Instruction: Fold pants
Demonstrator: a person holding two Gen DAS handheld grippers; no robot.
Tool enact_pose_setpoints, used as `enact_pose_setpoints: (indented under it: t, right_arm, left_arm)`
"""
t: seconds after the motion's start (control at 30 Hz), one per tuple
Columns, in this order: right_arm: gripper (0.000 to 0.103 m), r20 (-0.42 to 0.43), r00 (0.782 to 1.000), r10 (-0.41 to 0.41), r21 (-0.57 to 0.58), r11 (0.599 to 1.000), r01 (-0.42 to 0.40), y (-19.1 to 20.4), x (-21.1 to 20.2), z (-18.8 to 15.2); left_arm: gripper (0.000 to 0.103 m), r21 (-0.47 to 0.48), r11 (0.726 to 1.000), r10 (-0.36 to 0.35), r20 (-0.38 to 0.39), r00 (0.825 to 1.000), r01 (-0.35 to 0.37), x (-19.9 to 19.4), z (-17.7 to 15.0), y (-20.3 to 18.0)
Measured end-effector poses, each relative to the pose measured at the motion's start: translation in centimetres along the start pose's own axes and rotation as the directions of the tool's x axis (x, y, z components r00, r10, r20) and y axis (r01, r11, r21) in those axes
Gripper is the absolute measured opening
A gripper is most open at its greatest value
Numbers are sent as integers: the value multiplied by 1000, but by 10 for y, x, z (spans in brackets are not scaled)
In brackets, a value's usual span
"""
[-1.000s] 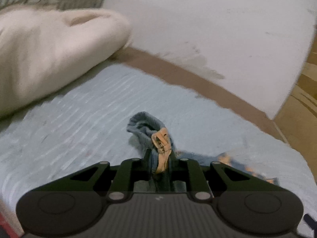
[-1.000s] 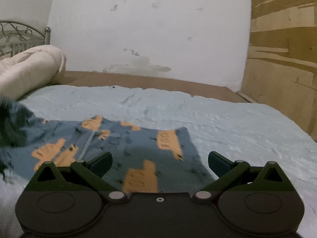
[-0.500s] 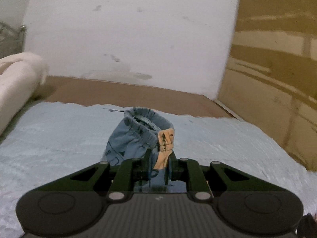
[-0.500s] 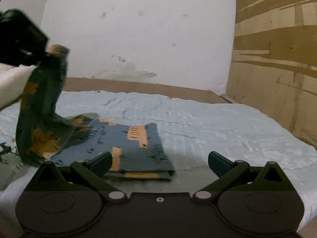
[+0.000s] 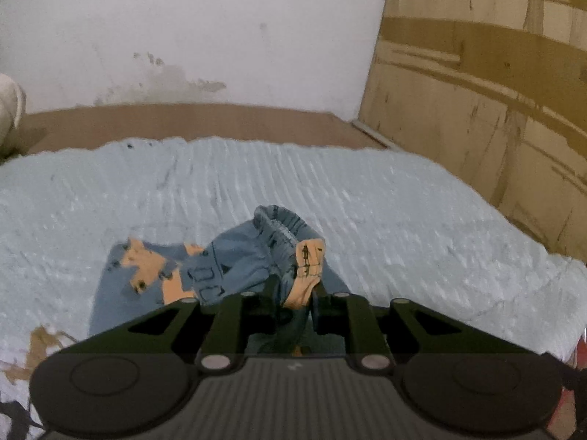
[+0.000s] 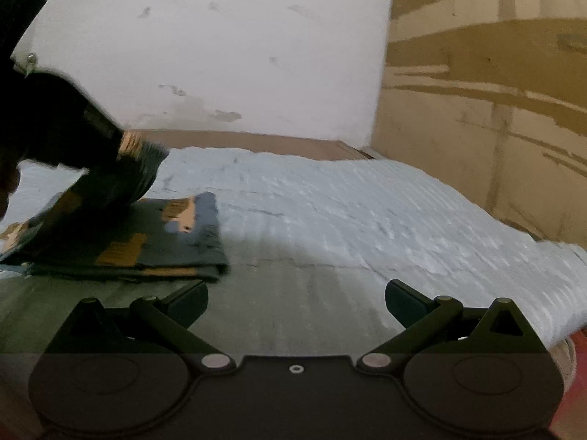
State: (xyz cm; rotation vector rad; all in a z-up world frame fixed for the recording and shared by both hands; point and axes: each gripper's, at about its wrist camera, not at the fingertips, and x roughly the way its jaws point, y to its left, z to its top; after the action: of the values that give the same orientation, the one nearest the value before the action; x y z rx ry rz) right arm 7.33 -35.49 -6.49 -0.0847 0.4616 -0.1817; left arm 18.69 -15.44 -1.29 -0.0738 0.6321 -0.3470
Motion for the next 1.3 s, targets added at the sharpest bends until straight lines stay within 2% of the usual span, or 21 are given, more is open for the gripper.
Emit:
enact_pose_setpoints:
  t: [0.07,0.13,0.2,0.3,0.43,0.6,0.73,0.93,1.07,1.2,1.3]
  right_arm:
    - [102,-8,1000,-14,17,1000,14,-5,0,-2]
    - [102,-18,1000,-19,29,999,19,-9,0,-5]
    - [102,-28,999,-23,31,999,24,-10,2,-6]
    - [102,-35,999,-23,26,999,24,-7,3,-8]
    - [102,-40,999,-5,11,1000,6,0,3,-8]
    - [102,-44,999,31,-1,1000,-31,11,4,-9]
    - [102,-23,995,95,5,995,-95,17,5,-6]
    - [102,-15,977,214,31,976,-214,25,11,5]
    - [102,-27,954,299,75,952,-297,26,17,15]
    - [102,-56,923,381,120,920,-372,22,25,24]
    - [102,-81,895,439,162,892,-423,18,34,28]
  left_arm:
    - [25,-1,1000,-8,-20,1000,8,-2,-5,1]
    - [56,-15,999,-33,-24,999,32,-8,-7,5]
    - [66,-38,999,-38,-5,999,38,-17,-7,12]
    - [73,-45,999,-29,1,1000,29,-29,-10,21]
    - [87,-63,997,44,16,999,-43,-45,-14,36]
    - [94,-107,983,149,24,988,-146,-69,-18,62]
    - [101,-128,968,225,53,973,-216,-99,-13,86]
    - [103,-77,952,300,77,951,-295,-127,-17,111]
    - [103,-60,951,306,48,951,-303,-126,-31,113]
    - [103,-39,961,274,26,962,-272,-121,-47,104]
    - [103,19,972,235,26,972,-235,-116,-55,88]
